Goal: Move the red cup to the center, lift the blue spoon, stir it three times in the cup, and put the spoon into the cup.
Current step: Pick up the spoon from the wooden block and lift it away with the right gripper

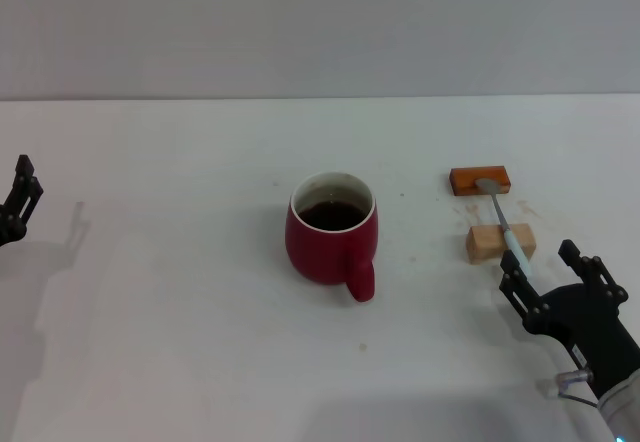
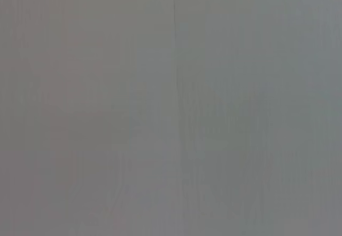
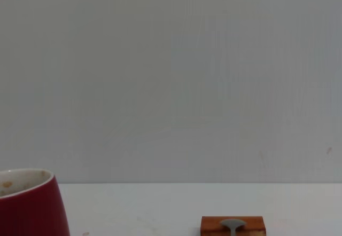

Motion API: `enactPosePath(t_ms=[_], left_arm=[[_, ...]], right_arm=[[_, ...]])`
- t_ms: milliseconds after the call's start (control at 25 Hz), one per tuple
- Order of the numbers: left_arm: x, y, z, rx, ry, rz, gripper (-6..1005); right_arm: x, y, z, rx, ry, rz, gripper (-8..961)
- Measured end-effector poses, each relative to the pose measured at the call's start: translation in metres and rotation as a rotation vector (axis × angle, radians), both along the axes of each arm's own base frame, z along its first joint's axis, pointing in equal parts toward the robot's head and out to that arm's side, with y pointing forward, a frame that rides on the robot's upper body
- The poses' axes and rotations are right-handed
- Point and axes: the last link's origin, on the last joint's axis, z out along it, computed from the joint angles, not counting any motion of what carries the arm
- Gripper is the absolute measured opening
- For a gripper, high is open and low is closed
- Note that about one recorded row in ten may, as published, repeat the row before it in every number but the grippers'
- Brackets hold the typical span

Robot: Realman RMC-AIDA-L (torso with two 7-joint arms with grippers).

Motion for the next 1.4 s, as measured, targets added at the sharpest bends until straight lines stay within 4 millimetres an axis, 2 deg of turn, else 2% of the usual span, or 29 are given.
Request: enactPosePath(t_ms=[1400], left_arm=[[0.0006, -0.0025, 0.0008, 0.007, 0.000, -0.009, 849]], right_arm=[[-0.0003, 0.0043, -0.0024, -0.021, -0.008, -0.004, 727]])
